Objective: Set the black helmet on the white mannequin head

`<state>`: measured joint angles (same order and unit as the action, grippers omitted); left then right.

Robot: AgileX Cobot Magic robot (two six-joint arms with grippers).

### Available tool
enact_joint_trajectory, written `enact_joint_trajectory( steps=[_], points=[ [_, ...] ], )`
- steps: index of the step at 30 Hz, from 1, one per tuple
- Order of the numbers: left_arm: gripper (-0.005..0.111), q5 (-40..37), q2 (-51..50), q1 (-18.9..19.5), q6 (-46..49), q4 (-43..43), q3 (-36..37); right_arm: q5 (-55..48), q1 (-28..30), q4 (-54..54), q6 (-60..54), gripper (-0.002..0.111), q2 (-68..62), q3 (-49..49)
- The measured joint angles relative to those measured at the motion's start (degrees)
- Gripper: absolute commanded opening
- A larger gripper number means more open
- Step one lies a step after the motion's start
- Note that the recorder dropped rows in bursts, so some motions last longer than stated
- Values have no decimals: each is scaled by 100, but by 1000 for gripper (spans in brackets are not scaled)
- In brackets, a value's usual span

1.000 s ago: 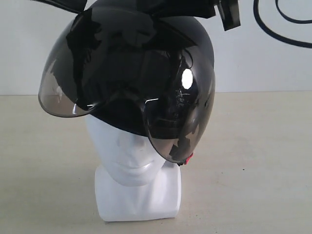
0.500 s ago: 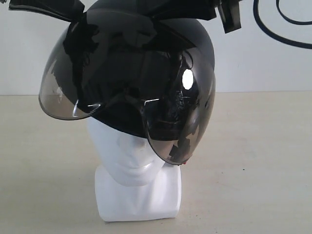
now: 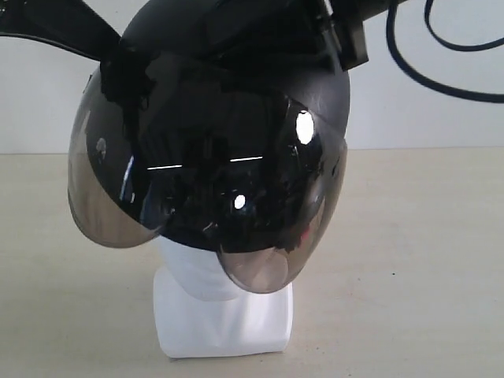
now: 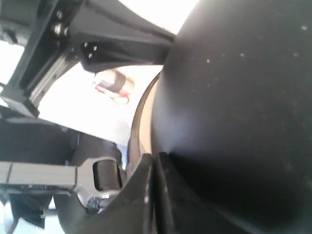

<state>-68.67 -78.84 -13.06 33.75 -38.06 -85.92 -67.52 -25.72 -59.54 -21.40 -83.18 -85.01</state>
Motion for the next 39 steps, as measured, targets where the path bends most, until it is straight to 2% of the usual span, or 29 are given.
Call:
enact_joint_trajectory(
  steps=[5,20,25,29,33,39],
  points=[
    [4,-58,63,0,-74,137,63,28,-265,269,145,0,0,0],
    [4,-32,144,0,-109,171,187,151,-329,482,284,0,519,12],
    [4,15,203,0,-109,183,292,456,35,869,675,0,929,12],
    [4,4,267,0,-119,232,336,173,371,1133,843,0,1086,12],
    [4,-73,452,0,-119,275,366,-167,415,1325,843,0,1086,20],
    [4,-125,755,0,-154,57,327,17,428,1989,1115,0,1200,81]
  ],
)
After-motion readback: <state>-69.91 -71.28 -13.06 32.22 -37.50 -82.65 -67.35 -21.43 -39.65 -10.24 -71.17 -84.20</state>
